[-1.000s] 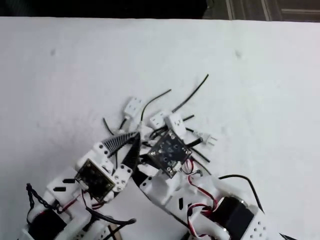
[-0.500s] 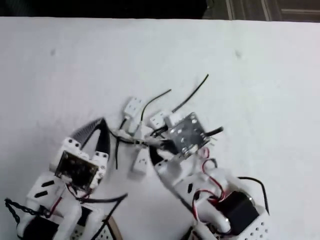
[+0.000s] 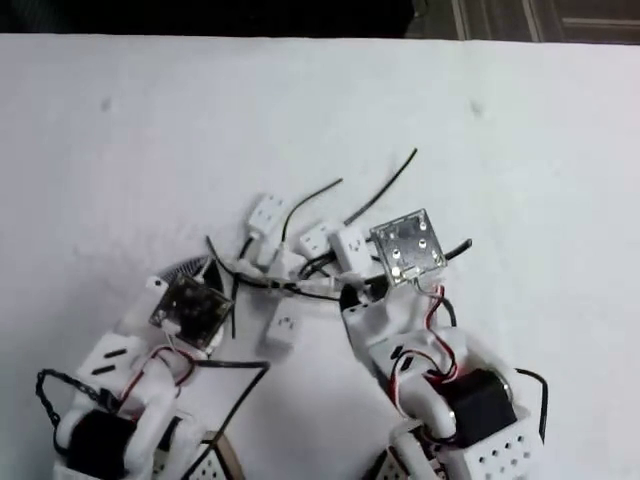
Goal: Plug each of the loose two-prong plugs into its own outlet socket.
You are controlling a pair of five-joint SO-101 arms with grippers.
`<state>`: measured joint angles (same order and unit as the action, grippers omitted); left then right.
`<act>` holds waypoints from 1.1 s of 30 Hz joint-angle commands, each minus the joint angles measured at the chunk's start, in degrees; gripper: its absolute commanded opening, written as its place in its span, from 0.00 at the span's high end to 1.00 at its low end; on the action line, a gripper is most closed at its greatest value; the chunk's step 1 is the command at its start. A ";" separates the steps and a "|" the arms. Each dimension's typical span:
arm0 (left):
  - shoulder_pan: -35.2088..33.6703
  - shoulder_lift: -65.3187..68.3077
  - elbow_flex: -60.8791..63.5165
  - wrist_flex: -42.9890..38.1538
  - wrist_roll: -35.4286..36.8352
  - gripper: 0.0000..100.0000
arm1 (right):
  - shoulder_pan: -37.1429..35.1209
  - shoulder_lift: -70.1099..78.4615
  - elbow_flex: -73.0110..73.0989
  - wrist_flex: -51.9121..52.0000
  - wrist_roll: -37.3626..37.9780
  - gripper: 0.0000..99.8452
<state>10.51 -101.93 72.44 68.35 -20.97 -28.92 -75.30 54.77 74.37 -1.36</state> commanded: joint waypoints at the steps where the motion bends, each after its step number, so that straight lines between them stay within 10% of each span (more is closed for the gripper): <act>1: 0.04 8.75 -3.87 1.14 -0.44 0.92 | 3.03 6.90 -1.41 0.31 -0.09 0.98; 15: 9.63 52.62 -24.53 7.38 1.58 0.78 | 21.58 20.09 -4.75 -4.09 0.09 0.98; 33: 12.62 82.24 -24.97 -8.62 10.02 0.71 | 26.68 20.18 -2.20 -4.09 2.99 0.98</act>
<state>22.64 -20.88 50.02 62.37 -12.44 -2.73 -54.81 53.01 71.12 1.01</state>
